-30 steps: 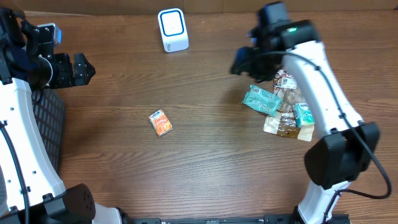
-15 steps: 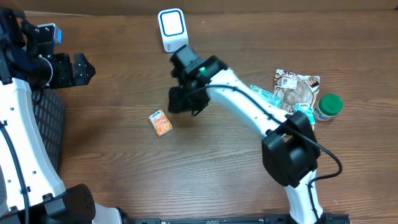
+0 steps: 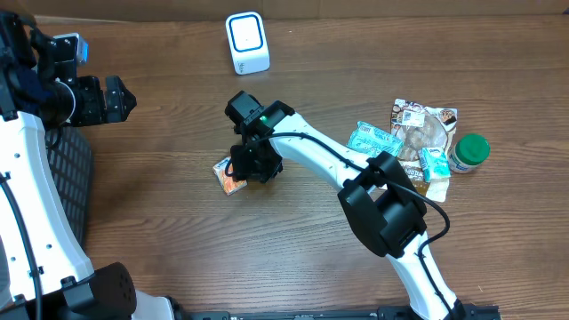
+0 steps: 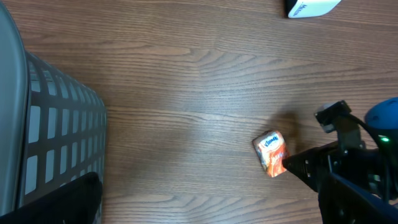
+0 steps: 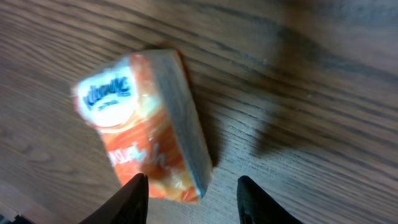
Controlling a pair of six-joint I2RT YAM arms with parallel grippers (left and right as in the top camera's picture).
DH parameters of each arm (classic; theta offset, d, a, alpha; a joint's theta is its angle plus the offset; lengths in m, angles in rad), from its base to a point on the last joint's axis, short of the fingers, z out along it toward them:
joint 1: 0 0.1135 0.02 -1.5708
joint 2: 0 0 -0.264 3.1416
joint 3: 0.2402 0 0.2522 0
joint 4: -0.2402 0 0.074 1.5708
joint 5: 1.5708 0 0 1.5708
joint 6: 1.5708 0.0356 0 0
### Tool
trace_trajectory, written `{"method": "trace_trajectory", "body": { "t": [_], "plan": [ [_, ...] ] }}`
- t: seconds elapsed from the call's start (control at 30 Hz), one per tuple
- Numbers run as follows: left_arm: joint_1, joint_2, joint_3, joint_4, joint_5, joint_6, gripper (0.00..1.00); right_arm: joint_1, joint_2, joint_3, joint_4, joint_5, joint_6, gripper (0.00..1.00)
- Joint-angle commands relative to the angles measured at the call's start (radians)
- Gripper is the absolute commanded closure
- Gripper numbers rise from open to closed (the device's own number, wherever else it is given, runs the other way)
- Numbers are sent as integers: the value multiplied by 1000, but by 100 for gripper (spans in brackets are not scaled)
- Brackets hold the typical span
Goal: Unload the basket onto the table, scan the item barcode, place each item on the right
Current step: 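Move the right gripper to the orange Kleenex pack and grasp it, then lift the orange pack and carry it toward the scanner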
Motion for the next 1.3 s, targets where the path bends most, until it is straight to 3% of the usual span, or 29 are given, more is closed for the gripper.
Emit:
{"method": "trace_trajectory", "body": {
  "t": [0.0, 0.37, 0.43, 0.53, 0.57, 0.83, 1.0, 1.27],
  "plan": [
    [-7, -2, 10, 2, 1, 18, 0, 1, 5, -2, 11, -21, 12, 58],
    [-7, -2, 10, 2, 1, 18, 1, 37, 26, -12, 52, -15, 23, 60],
    [-7, -2, 10, 2, 1, 18, 0, 39, 42, -23, 58, -13, 44, 68],
    [-7, -2, 10, 2, 1, 18, 0, 37, 56, -43, 59, -12, 50, 95],
    [-7, -2, 10, 2, 1, 18, 0, 35, 55, -46, 58, -13, 50, 96],
    [-7, -2, 10, 2, 1, 18, 1, -41, 34, -21, -49, -33, 21, 96],
    [-7, -2, 10, 2, 1, 18, 0, -142, -61, -21, -158, -42, -157, 96],
    [-7, -2, 10, 2, 1, 18, 0, -304, -174, -21, -198, -71, -280, 96]
  ]
}}
